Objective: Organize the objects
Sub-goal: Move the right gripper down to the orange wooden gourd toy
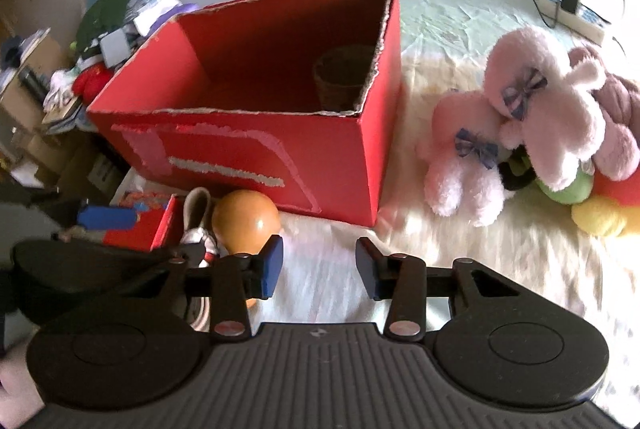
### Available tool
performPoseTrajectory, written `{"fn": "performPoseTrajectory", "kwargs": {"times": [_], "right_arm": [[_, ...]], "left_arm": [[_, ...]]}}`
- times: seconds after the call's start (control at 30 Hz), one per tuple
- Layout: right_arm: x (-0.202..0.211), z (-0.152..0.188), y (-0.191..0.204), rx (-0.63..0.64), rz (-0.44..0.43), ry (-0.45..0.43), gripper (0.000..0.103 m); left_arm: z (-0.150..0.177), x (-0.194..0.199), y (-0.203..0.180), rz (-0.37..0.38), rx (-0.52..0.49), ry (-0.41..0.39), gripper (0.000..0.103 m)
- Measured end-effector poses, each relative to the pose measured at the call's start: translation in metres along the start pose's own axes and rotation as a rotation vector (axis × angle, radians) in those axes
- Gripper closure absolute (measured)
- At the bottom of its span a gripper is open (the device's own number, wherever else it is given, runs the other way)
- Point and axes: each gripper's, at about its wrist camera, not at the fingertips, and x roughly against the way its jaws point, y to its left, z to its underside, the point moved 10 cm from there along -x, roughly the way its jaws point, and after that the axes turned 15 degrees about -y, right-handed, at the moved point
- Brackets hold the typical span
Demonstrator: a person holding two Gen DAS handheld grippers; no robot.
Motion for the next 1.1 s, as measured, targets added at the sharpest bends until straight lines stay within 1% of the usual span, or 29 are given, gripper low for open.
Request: {"fn": "performPoseTrajectory", "kwargs": {"times": [0.3,0.53,0.77,0.93,1.0,1.1], "right_arm": [[-0.01,0.005,0.01,-0.137,0.005,-0.003,0.061],[-0.009,0.009,0.013,-0.191,0.012,-0.01,0.061],[-0.006,0.008,0.009,-0.222,-0.003,-0.008,0.061],[-0.009,0.007,0.003,-0.201,-0.022,0.017,0.061],[-0.008,0.005,0.002,-0.196,-0.045,0.024,0.061],[-0.01,0.005,0.002,-0.176,-0.065,0.043,0.061]], "left_arm": [[0.007,-0.011,0.017,0.058,-0.04,0.003,0.036],[0.008,-0.017,0.021,0.133,-0.058,-0.014,0.036],[0.01,-0.018,0.012,0.177,-0.073,-0.012,0.036],[0.011,-0.019,0.006,0.176,-0.067,-0.008,0.036],[0.011,-0.019,0.004,0.171,-0.053,0.001,0.036],[0.012,-0.016,-0.002,0.185,-0.041,0.001,0.036]]}}
